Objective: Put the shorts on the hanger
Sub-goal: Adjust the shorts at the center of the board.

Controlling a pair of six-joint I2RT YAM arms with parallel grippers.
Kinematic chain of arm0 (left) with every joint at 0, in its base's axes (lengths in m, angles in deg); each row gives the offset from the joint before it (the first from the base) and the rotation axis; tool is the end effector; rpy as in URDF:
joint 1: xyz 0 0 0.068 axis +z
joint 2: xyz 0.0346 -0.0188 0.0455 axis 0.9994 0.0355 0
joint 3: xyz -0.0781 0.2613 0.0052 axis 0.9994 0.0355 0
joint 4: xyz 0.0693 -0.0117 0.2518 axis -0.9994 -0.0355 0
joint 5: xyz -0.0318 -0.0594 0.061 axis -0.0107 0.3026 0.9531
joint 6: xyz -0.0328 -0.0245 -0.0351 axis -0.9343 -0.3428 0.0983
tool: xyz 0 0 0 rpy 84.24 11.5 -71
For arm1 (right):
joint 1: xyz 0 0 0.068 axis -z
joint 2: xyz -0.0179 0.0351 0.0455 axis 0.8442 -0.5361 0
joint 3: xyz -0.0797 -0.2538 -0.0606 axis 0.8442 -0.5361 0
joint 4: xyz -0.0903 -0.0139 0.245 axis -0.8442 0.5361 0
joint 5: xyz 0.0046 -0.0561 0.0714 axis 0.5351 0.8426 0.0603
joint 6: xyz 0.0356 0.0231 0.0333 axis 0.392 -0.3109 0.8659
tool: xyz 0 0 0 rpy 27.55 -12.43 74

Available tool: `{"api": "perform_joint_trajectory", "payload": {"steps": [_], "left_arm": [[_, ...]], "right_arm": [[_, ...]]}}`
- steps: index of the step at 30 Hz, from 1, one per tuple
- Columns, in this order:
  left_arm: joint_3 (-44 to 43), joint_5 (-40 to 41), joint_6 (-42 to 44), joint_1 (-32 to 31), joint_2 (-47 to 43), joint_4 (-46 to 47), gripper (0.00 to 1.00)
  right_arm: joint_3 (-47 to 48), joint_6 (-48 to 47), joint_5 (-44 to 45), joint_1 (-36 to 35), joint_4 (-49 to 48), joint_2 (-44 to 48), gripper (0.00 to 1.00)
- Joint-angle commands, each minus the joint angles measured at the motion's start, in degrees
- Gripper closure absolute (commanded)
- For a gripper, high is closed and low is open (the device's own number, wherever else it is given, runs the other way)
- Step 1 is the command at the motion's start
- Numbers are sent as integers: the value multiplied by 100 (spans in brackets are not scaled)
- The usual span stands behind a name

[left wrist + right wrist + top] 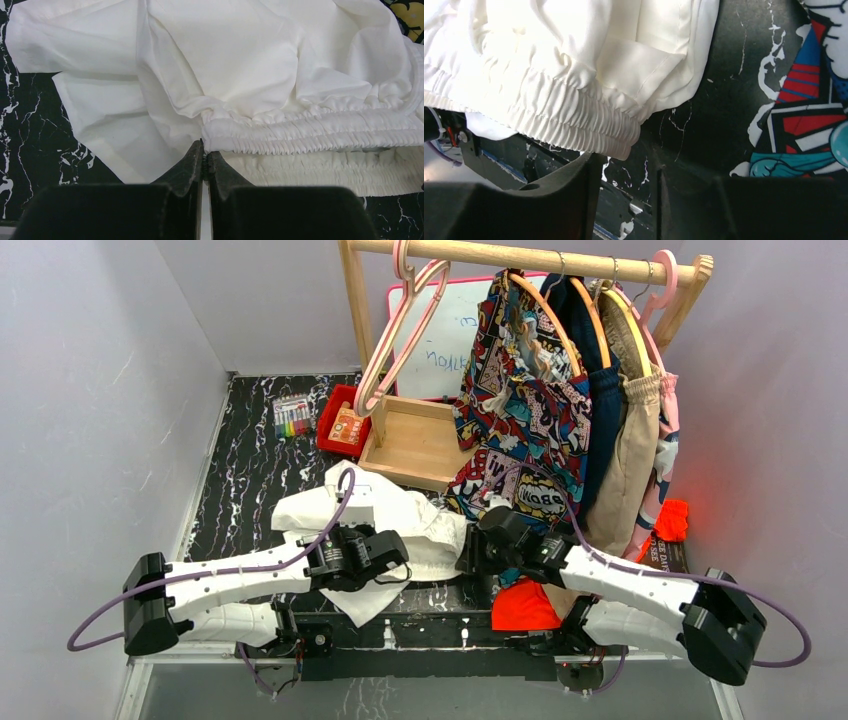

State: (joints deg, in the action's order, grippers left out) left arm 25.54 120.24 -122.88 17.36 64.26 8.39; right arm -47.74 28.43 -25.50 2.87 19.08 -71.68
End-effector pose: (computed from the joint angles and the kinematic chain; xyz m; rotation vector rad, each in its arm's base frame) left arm 0.0935 -0.1843 0.2530 -0.0523 2.1974 -0.0556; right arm 0.1189 0.1634 0.1930 -0.1289 2.4874 0.7395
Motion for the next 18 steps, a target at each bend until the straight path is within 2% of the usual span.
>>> {"api": "perform_joint_trajectory", "payload": {"steps": [1,4,6,7,10,13,18], "left_arm": [[-275,435,-242,32,-271,-381,100],[-323,466,-252,26,-466,-474,100],[-427,517,-233,25,-623,-582,100],[-523,559,-177,29,-717,-654,100],[-991,689,241,29,-1058,-817,100],[-1715,799,868,30,-1452,-790,100],[-2649,815,2292,24,-2004,152,100]], "right_arm": [[191,70,56,34,-604,-319,59],[384,-32,312,32,-638,-492,76],[650,-347,632,31,-540,-453,95],[877,-574,868,31,-370,-375,100],[1737,-1441,1419,32,114,18,100],[2632,-2219,1592,39,392,303,100],[4019,-2763,1552,33,917,314,100]]}}
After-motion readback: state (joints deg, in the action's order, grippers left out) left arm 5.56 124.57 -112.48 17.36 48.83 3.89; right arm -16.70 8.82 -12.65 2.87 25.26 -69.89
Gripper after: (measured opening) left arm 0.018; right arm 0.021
